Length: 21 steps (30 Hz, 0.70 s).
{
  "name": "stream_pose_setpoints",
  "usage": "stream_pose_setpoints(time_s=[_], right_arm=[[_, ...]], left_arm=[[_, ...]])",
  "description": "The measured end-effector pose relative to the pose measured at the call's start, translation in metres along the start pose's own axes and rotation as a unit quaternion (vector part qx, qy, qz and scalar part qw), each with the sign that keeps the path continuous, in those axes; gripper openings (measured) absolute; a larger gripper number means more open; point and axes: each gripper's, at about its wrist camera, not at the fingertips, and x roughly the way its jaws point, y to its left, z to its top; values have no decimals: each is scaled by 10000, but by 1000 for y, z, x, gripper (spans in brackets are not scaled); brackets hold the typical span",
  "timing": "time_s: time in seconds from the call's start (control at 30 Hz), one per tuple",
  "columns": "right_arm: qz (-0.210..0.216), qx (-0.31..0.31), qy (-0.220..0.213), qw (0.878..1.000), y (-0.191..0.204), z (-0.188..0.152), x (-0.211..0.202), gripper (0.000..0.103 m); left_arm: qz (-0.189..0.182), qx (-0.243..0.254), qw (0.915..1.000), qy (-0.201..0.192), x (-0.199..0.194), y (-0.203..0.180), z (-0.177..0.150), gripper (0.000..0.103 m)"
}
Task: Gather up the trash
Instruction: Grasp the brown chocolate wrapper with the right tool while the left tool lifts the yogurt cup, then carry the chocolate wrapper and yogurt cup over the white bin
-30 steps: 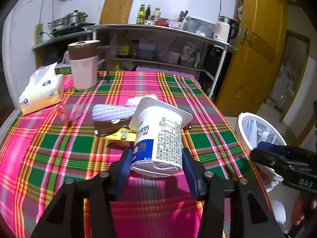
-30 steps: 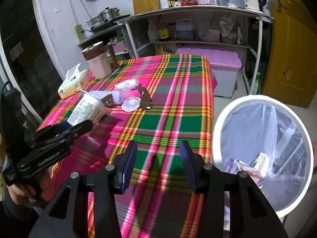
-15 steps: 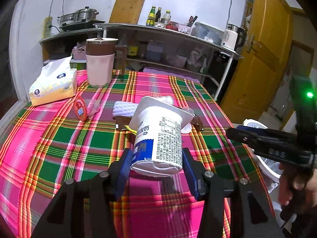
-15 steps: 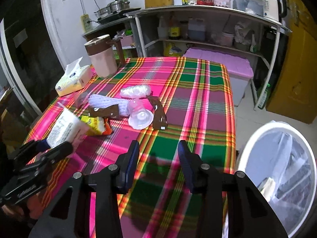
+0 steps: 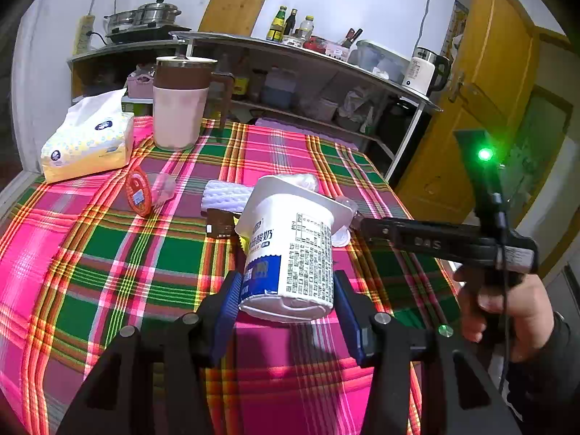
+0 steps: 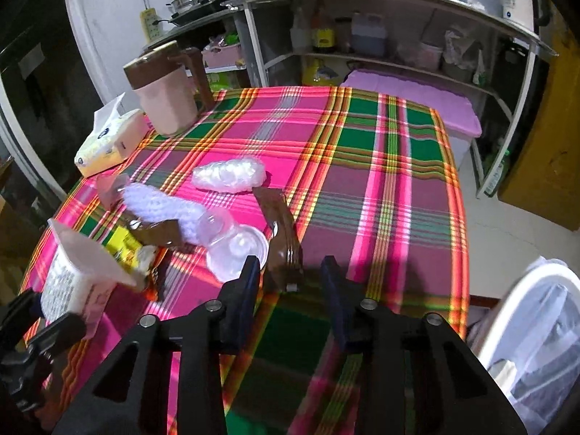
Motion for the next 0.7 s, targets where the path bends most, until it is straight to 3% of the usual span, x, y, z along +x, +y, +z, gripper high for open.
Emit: stream_pose_setpoints(time_s=[0.13,0.33,0.7], right_arm=[[45,21,114,9999,-2,4,14,26],[87,75,21,9999,-4,2,10,25],[140,363,-285,9988,-13,-29,-44,25]], left_arm=[[-32,-16,10000,50,5,3,0,51],[-41,-9,9999,105,10,3,-1,51],[-21,178,9998,115,1,-15,-8,51]])
